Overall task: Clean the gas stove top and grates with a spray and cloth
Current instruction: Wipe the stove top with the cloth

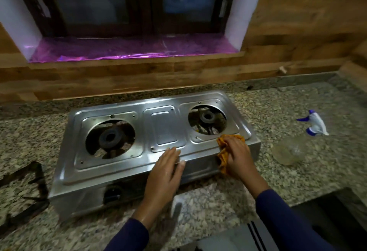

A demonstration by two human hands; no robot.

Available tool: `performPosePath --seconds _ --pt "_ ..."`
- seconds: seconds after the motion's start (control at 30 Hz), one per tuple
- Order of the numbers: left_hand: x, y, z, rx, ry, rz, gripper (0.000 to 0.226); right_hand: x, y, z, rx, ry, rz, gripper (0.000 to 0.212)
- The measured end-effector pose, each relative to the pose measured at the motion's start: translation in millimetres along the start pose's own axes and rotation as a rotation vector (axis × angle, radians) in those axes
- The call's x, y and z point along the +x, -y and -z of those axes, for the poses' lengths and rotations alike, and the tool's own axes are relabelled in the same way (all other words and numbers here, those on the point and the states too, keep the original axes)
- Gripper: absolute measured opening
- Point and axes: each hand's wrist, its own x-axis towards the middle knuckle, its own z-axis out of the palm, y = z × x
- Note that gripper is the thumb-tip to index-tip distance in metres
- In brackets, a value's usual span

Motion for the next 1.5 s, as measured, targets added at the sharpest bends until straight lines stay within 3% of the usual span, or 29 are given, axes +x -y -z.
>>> performPosePath --seconds 0.17,0.3,0.37,0.43,0.63,0.73,0.83,0.93,1.0,1.03,1.13,1.2,1.27,1.33,1.43,1.5 --pt "15.8 -41.2 -57.9 0.150 0.095 -0.091 0.074 24.5 -27.9 20.3 0.027 0.021 -0.083 0.012" --pt "21.8 -65.1 -96.0 0.192 0.055 -0.078 0.080 42.4 -8.1 -3.2 -0.016 0.242 0.155 0.014" --pt "21.8 -65.3 -107.6 0.190 0.012 -0.042 0.073 47.0 4.3 -18.2 -0.041 0.302 0.291 0.017" --pt "19.9 -65.1 -114.2 0.206 -0.027 -0.022 0.070 49.4 2.4 -16.3 -0.012 0.314 0.310 0.021" --pt "19.1 -73.8 -127.8 0.333 -0.049 -0.053 0.073 26.4 -85.5 38.6 0.003 -0.004 0.041 0.031" --pt "23.6 -80.5 -138.1 0.367 -0.009 -0.095 0.068 -6.6 -121.2 52.6 0.099 -0.060 -0.190 0.043" --pt "29.5 -90.3 -150.7 0.396 0.036 -0.160 0.067 -48.0 -154.9 43.7 0.029 -0.001 -0.299 0.048" --pt "32.2 -91.7 -160.6 0.416 0.035 -0.200 0.064 -82.2 -179.5 27.8 -0.085 0.241 -0.336 0.047" --pt "30.4 -87.8 -161.3 0.419 0.014 -0.218 0.062 -95.3 -180.8 28.3 0.013 0.280 -0.351 0.052" --pt "30.3 -85.5 -160.6 0.422 0.005 -0.233 0.061 -97.2 -176.3 35.0 0.119 0.206 -0.402 0.047" --pt "32.2 -79.2 -160.1 0.420 -0.012 -0.276 0.059 -85.7 -164.6 65.0 0.330 -0.257 -0.647 0.019" --pt "32.6 -76.5 -161.1 0.427 -0.022 -0.298 0.058 -69.4 -166.4 88.9 0.428 -0.474 -0.708 0.027" --pt "32.7 -73.3 -161.3 0.443 -0.026 -0.316 0.058 -44.1 -178.0 109.3 0.538 -0.510 -0.723 0.058" --pt "34.1 -69.4 -160.4 0.459 -0.024 -0.344 0.058 -16.9 -187.7 125.6 0.638 -0.428 -0.752 0.078" --pt "37.4 -64.3 -157.8 0.475 -0.007 -0.372 0.058 5.2 -189.0 135.6 0.729 -0.422 -0.711 0.069" --pt "39.5 -62.0 -155.8 0.477 -0.001 -0.398 0.058 3.8 -182.9 135.8 0.621 -0.456 -0.602 0.061"
